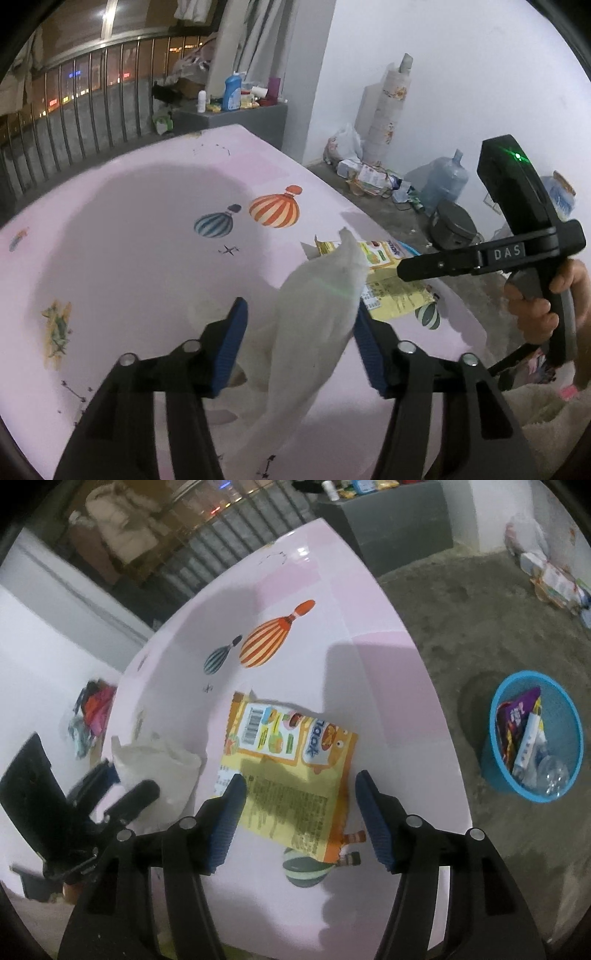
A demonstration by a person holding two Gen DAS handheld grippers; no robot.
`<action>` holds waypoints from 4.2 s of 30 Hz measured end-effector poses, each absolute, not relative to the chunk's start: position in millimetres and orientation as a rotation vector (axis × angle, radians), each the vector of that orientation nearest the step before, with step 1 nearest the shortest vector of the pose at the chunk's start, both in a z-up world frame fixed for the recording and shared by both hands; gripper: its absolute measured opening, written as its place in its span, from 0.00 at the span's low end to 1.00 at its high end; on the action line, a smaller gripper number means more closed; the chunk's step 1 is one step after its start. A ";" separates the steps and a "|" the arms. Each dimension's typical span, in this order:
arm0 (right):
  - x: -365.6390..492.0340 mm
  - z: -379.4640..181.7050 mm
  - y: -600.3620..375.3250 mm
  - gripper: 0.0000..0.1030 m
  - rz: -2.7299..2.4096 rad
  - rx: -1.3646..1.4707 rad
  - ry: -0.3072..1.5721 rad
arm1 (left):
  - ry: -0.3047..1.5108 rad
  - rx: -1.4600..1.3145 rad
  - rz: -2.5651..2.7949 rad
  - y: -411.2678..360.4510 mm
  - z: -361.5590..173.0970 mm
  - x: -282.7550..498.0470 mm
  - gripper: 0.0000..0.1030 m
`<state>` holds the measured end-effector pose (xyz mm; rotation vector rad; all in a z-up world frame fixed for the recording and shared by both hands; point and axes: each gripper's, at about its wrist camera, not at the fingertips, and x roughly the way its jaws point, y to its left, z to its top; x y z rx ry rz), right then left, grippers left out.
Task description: Collect trash
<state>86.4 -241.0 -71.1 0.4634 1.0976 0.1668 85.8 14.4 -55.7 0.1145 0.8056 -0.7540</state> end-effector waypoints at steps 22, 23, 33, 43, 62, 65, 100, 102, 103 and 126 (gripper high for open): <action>78.7 -70.1 -247.7 0.05 0.079 0.500 1.043 | 0.788 0.099 -0.688 24.2 -39.5 96.9 0.08; 77.4 -68.3 -250.3 0.05 0.084 0.514 1.034 | 0.782 0.098 -0.684 24.9 -36.9 97.4 0.08; 71.6 -49.6 -265.1 0.03 0.113 0.578 0.949 | 0.741 0.106 -0.640 15.9 -9.2 103.5 0.07; 57.2 -17.2 -309.1 0.02 0.061 0.631 0.797 | 0.653 0.130 -0.743 -23.9 35.6 108.9 0.05; -1.4 -54.0 -462.4 0.02 -0.385 0.710 0.671 | 0.729 0.252 -1.095 -268.7 46.6 133.9 0.05; 2.9 -82.2 -484.5 0.02 -0.428 0.753 0.712 | 0.809 0.292 -1.122 -321.0 15.5 141.7 0.05; 0.3 -116.2 -525.0 0.66 -0.683 0.807 0.670 | 0.736 0.127 -1.034 -344.8 -3.3 144.8 0.95; -1.7 -83.2 -501.2 0.73 -0.666 0.711 0.624 | 0.671 0.111 -1.016 -317.6 20.1 132.9 0.95; -1.7 -67.6 -488.8 0.78 -0.655 0.657 0.601 | 0.652 0.106 -1.005 -304.2 29.3 127.7 0.95; -31.8 34.0 -258.2 0.92 -0.225 0.135 0.491 | 0.649 0.053 -0.152 -28.5 39.7 12.6 0.95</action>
